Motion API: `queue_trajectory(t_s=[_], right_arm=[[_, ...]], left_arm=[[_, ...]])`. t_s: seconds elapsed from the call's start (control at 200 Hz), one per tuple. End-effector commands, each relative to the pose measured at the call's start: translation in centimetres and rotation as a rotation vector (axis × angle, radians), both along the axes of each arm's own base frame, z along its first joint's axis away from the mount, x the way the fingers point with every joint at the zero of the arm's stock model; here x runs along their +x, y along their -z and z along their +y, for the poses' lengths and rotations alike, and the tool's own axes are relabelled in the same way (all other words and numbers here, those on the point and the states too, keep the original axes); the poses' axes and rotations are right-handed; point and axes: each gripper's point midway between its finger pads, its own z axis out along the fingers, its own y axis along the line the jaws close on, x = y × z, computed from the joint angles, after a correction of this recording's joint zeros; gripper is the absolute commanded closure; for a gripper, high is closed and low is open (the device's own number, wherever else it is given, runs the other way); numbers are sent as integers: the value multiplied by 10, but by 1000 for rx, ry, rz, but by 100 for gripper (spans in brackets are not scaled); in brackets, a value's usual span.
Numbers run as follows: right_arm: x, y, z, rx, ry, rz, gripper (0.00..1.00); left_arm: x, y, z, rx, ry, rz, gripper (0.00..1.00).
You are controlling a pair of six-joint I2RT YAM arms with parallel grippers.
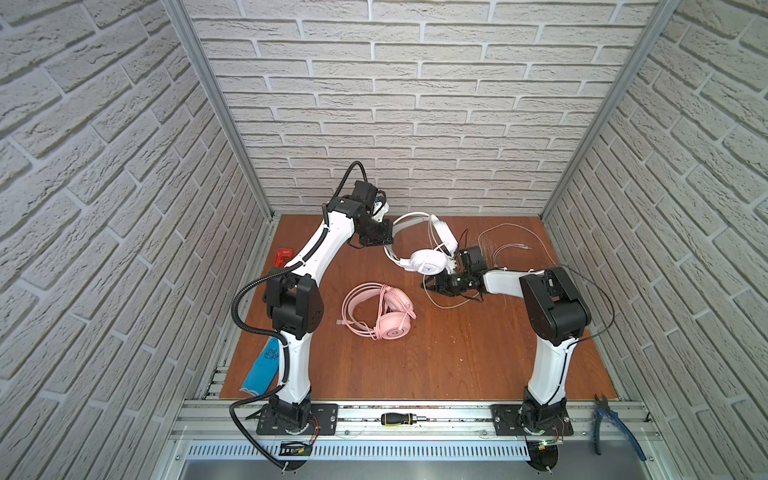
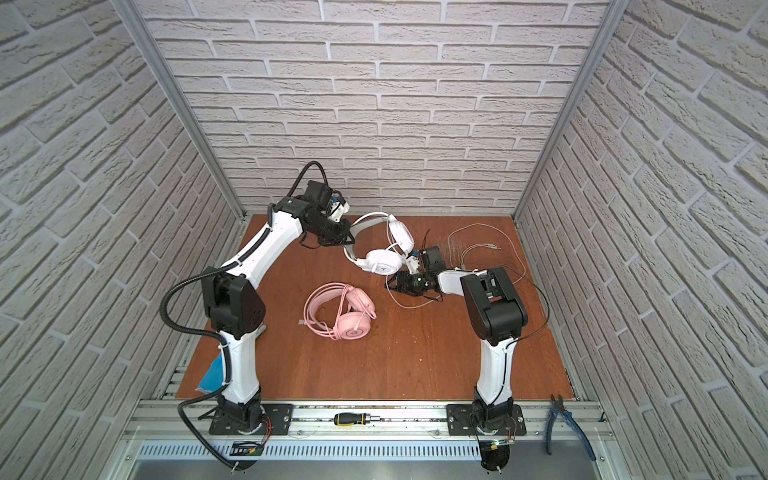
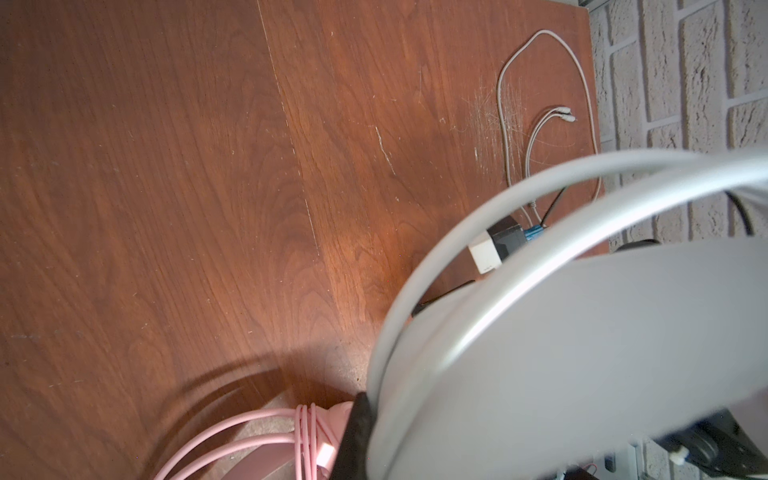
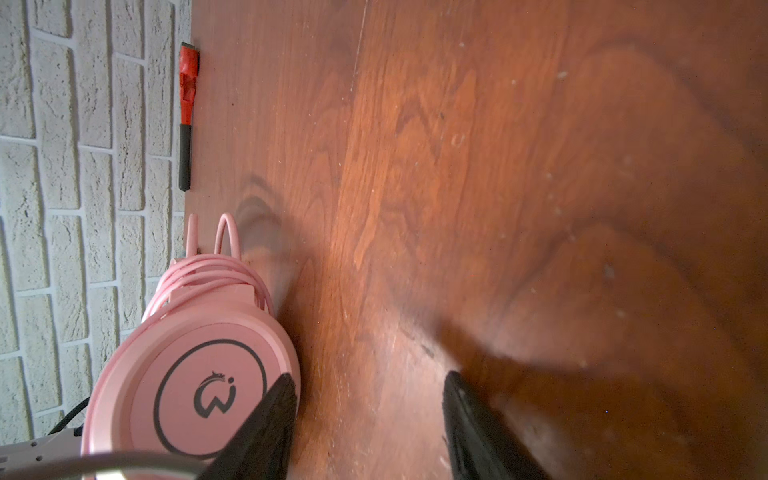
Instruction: Wrap the headphones
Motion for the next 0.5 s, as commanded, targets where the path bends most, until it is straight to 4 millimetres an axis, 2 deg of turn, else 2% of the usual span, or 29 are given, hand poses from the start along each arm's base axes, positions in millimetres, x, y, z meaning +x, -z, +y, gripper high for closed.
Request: queue_trajectory(t_s=[0.0,0.115,0.265,0.385,0.495], right_arm=[[15,-27,-10,2,92,-95,40],[17,-40,-16,5,109,-133,39],[16,-57,-13,21,82,-201,36],[14,-60,-12,33,68,-232,32],[13,-62,-2,77,45,-254,30]], left_arm=[[-4,-27,-1,-62,9,-53,100],[-5,-22,1,-59,4,-43,100],[-4,-19,2,-58,2,-37,100],[-2,-19,1,-66,-2,-40,100],[0,-23,0,-82,-6,-47,100]])
